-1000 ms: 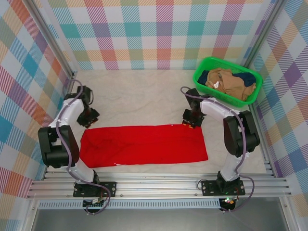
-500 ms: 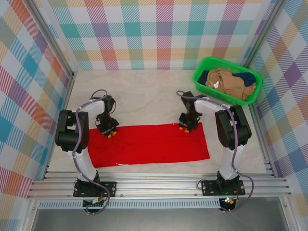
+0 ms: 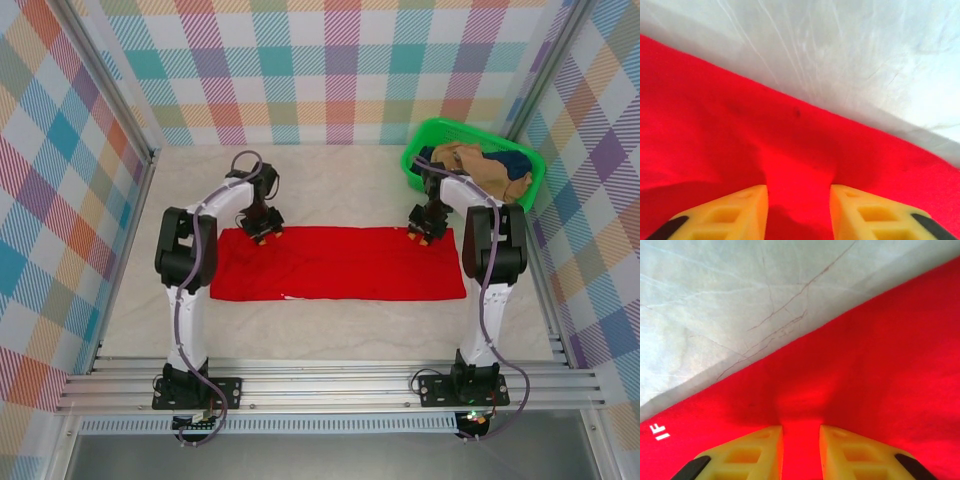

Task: Fold and stack the t-shirts

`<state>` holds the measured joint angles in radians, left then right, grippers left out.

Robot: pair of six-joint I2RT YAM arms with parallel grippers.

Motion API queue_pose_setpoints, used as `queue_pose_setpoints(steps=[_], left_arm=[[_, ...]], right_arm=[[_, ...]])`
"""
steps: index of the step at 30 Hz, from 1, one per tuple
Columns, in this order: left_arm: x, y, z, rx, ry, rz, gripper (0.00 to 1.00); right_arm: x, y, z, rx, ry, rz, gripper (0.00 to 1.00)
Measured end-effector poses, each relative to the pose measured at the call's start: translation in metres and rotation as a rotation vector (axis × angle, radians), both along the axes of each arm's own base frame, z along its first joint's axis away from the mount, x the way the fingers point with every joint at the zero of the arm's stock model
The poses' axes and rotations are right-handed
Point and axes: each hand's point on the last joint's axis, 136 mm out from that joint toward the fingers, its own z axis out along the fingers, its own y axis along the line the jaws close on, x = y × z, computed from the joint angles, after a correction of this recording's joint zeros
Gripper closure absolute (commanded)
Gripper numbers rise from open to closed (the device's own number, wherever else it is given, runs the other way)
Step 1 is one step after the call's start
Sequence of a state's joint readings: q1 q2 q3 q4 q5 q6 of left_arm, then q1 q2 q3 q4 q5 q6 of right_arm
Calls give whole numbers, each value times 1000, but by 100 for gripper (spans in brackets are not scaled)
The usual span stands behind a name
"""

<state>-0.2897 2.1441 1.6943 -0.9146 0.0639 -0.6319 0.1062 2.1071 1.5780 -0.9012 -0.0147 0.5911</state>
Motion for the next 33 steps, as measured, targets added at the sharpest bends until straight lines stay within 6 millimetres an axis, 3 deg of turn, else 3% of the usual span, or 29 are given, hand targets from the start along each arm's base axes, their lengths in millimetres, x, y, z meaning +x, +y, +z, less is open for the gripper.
queue_pose_setpoints(steps=[2,8,10,13,16,19,25,33], left_arm=[[-7,9,12,35,-33,1,59],[-81,44,59,56,-111,-23,68],[-102,53,56,29,-97,-21,70],[-120,65,36,-12,-46,3,72],[-124,67,23,-41,-34,10,65],[-114,61,21,-75,-80,7,61],[-99,54,20,-113,-152,7,66],[-112,59,11,-64,-137,-55,68]], right_arm=[[-1,2,8,-10,-30,26,71],[-19,23,58,27,-191,96,69],[-27,33,69,68,-229,115,69],[-37,48,71,131,-244,143,70],[-44,60,62,179,-222,164,70],[-49,66,57,204,-210,171,70],[-48,70,57,224,-215,172,70],[-47,71,57,229,-218,171,69]])
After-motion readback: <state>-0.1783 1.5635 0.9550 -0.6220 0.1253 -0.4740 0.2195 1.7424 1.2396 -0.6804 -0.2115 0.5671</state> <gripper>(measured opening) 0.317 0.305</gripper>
